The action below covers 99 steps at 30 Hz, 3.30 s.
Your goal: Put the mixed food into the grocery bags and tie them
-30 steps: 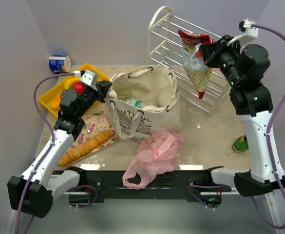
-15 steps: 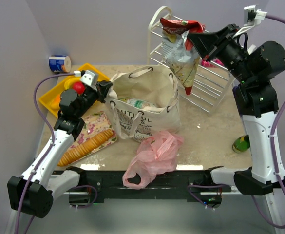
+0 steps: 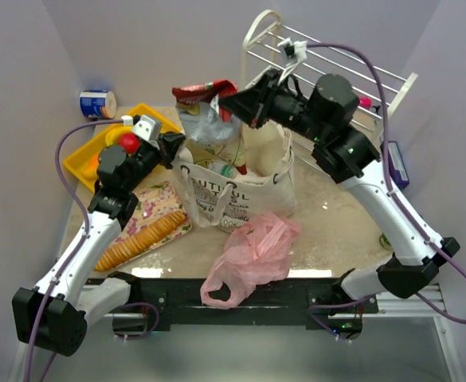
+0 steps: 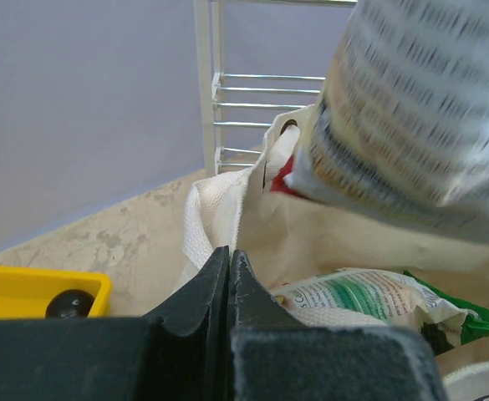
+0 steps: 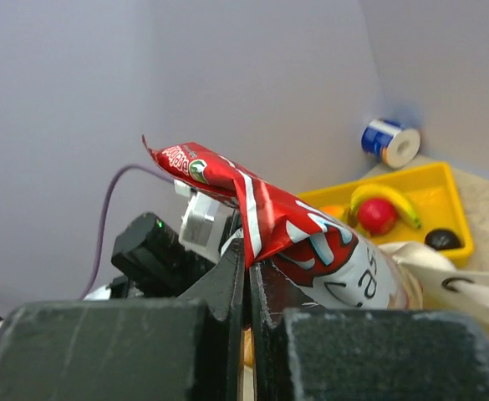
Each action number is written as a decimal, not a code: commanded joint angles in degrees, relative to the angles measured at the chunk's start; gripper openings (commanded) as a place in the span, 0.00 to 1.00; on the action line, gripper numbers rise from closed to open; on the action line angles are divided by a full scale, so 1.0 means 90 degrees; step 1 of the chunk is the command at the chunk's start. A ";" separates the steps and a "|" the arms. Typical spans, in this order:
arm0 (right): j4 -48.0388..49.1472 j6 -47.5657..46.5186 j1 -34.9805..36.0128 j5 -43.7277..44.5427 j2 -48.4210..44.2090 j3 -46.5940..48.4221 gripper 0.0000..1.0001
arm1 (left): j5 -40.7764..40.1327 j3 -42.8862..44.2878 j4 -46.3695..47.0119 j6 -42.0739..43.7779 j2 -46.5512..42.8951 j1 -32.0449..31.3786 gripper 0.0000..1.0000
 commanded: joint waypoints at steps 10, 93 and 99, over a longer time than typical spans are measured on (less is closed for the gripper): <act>-0.1030 -0.0676 0.0150 0.1422 -0.0675 -0.1217 0.00 | 0.0123 0.0003 0.0668 -0.0015 -0.0238 -0.0042 0.00; -0.0365 -0.1280 -0.0973 0.1912 -0.0714 -0.1167 0.00 | -0.2309 0.3294 0.1076 0.0082 0.2476 -0.0149 0.00; 0.0428 -0.2120 -0.0992 0.2565 -0.0431 -0.2368 0.00 | -0.2542 0.2856 0.1965 0.0590 0.3179 -0.0149 0.00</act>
